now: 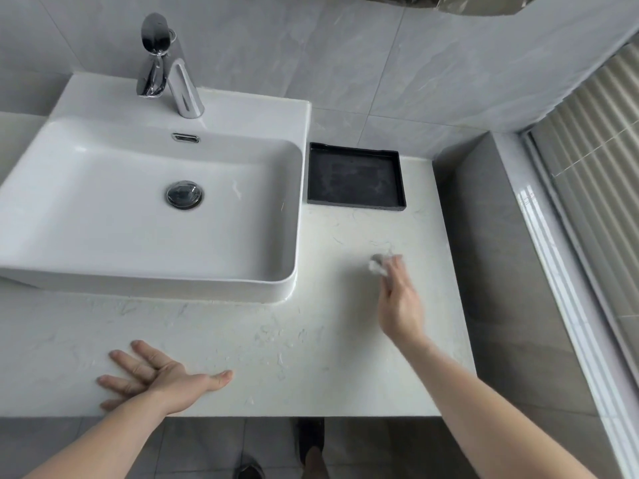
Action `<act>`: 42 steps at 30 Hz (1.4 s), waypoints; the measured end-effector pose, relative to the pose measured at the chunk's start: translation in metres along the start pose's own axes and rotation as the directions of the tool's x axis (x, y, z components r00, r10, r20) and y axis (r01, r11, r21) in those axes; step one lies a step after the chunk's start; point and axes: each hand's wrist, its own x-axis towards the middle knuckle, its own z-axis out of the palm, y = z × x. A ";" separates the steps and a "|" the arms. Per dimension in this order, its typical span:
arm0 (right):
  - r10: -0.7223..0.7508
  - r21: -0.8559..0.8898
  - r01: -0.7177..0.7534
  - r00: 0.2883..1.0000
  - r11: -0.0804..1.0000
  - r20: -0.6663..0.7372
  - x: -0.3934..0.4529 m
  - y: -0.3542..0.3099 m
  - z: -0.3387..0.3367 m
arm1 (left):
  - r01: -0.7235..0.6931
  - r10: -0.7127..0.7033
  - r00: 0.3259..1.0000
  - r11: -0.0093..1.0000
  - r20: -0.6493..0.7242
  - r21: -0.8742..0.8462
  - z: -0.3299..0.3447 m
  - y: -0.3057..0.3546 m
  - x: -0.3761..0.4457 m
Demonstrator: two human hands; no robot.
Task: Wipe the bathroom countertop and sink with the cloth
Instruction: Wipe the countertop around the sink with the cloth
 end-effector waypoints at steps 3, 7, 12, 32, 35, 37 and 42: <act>-0.087 -0.090 0.109 0.972 0.990 0.216 -0.024 -0.043 0.052 | 0.006 -0.006 1.000 1.000 -0.004 0.010 0.002 0.000 0.003; -0.076 -0.246 0.163 0.942 0.956 0.328 -0.047 -0.073 0.085 | 0.004 -0.004 1.000 1.000 -0.007 0.018 0.003 -0.001 0.004; 0.030 -0.268 0.040 0.967 0.963 0.253 -0.046 -0.044 0.061 | -0.001 0.001 1.000 1.000 -0.018 0.023 0.004 -0.001 0.004; -0.070 0.008 0.070 0.985 0.998 0.156 -0.070 -0.042 0.029 | -0.004 0.005 1.000 0.999 -0.011 0.039 0.000 -0.001 -0.001; -0.087 -0.183 0.157 0.936 0.971 0.341 -0.086 -0.073 0.068 | 0.006 -0.005 1.000 0.999 -0.004 0.046 0.000 -0.002 0.002; -0.041 -0.225 0.123 0.941 0.967 0.336 -0.086 -0.081 0.076 | 0.012 -0.012 1.000 0.999 -0.001 0.051 0.000 -0.002 0.002; 0.067 -0.294 -0.001 0.975 0.956 0.214 -0.081 -0.045 0.055 | -0.009 0.009 1.000 0.999 -0.011 0.052 0.002 -0.002 0.002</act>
